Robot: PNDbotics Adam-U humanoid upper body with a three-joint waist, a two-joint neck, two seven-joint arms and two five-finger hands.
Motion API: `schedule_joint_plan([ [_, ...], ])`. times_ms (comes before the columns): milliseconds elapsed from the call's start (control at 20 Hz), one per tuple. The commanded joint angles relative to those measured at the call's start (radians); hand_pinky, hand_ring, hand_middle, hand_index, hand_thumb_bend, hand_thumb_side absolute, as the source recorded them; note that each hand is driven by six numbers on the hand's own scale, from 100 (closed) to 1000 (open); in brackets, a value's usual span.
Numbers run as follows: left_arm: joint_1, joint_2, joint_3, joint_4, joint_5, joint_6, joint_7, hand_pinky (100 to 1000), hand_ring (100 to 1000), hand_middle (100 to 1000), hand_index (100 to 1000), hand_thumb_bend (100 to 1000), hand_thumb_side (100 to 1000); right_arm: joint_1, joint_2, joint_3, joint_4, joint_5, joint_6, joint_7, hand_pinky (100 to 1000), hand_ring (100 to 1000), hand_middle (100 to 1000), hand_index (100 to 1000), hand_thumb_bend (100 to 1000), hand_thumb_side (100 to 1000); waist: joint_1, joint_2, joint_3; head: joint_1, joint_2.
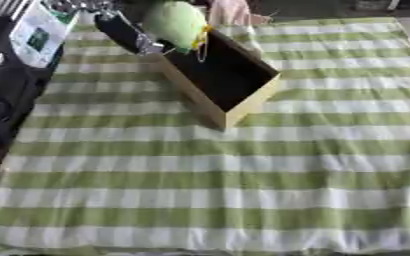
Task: Pick up objects on the table and place them in the box.
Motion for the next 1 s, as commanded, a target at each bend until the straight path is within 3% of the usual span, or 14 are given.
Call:
schedule_joint_plan([
  [50, -0.048, -0.050, 0.034, 0.062, -0.067, -0.003, 0.020, 158, 409, 489, 632, 100, 100, -0.018, -0.009, -0.001, -0.017, -0.008, 0.000, 0.005, 667, 677, 610, 829, 100, 1000, -0.006, -0.008, -0.008, 0.010, -0.020],
  [550, -0.098, -0.170, 0.086, 0.229, -0.320, -0.021, 0.157, 162, 412, 488, 621, 100, 100, -0.041, -0.002, 0.001, -0.020, -0.014, -0.001, 0.009, 666, 676, 608, 829, 100, 1000, -0.010, 0.022, -0.035, 0.024, -0.051],
  [1000, -0.098, -0.200, 0.106, 0.317, -0.495, -0.040, 0.263, 179, 422, 497, 621, 100, 100, -0.043, 0.006, 0.000, -0.021, -0.019, 0.000, 0.010, 664, 674, 606, 828, 100, 1000, -0.007, 0.038, -0.045, 0.024, -0.062],
])
